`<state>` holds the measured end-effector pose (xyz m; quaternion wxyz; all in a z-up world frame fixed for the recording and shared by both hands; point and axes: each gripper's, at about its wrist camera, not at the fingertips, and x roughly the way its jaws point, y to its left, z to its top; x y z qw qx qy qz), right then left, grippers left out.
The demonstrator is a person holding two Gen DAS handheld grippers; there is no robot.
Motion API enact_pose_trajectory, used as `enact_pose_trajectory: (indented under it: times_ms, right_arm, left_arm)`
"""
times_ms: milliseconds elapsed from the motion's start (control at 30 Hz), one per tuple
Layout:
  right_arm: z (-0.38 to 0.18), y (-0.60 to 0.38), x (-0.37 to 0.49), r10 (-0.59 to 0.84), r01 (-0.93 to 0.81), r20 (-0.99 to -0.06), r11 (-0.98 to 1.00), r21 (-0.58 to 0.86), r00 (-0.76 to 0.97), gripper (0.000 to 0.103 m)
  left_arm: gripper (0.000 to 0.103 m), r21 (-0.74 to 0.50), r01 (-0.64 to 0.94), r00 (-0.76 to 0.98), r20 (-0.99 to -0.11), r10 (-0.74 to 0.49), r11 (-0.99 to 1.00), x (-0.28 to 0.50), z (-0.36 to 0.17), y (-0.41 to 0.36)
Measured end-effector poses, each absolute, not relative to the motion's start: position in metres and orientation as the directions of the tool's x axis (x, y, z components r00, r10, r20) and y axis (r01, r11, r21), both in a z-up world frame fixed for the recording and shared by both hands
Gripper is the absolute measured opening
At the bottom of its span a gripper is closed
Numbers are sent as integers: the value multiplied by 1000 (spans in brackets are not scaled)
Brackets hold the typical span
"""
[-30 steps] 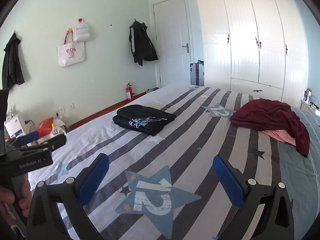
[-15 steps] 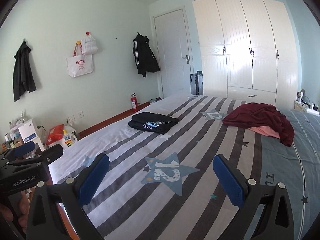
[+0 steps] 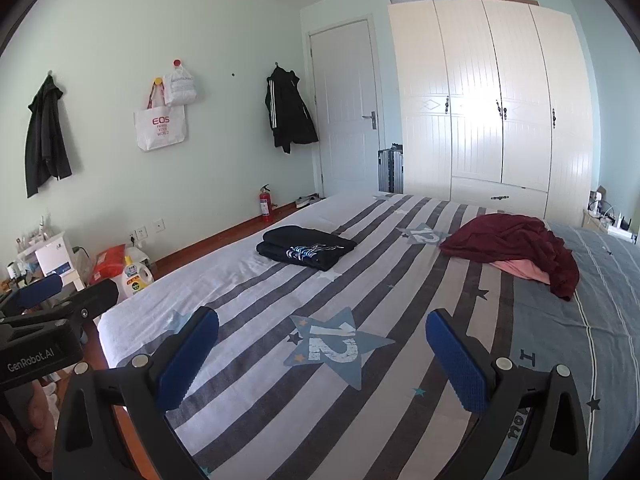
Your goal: Fold clothes
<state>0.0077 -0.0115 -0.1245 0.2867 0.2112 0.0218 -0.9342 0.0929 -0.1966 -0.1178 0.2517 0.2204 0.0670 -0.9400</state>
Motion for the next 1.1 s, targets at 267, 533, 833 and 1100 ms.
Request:
enact_pose_trajectory:
  times_ms: [267, 533, 833, 1100]
  right_arm:
    - [-125, -8, 5, -540, 557, -411, -826, 90, -735, 103]
    - [-122, -6, 4, -538, 554, -414, -827, 91, -735, 103]
    - [-119, -7, 4, -541, 556, -414, -826, 95, -732, 103]
    - [-118, -5, 4, -545, 558, -413, -824, 102, -729, 103]
  left_arm:
    - [102, -5, 496, -777, -449, -442, -868, 91, -122, -193]
    - [102, 2, 483, -786, -440, -434, -876, 92, -121, -186]
    - [102, -2, 480, -791, -432, -432, -877, 94, -117, -185]
    - [102, 0, 481, -792, -429, -435, -877, 94, -116, -186]
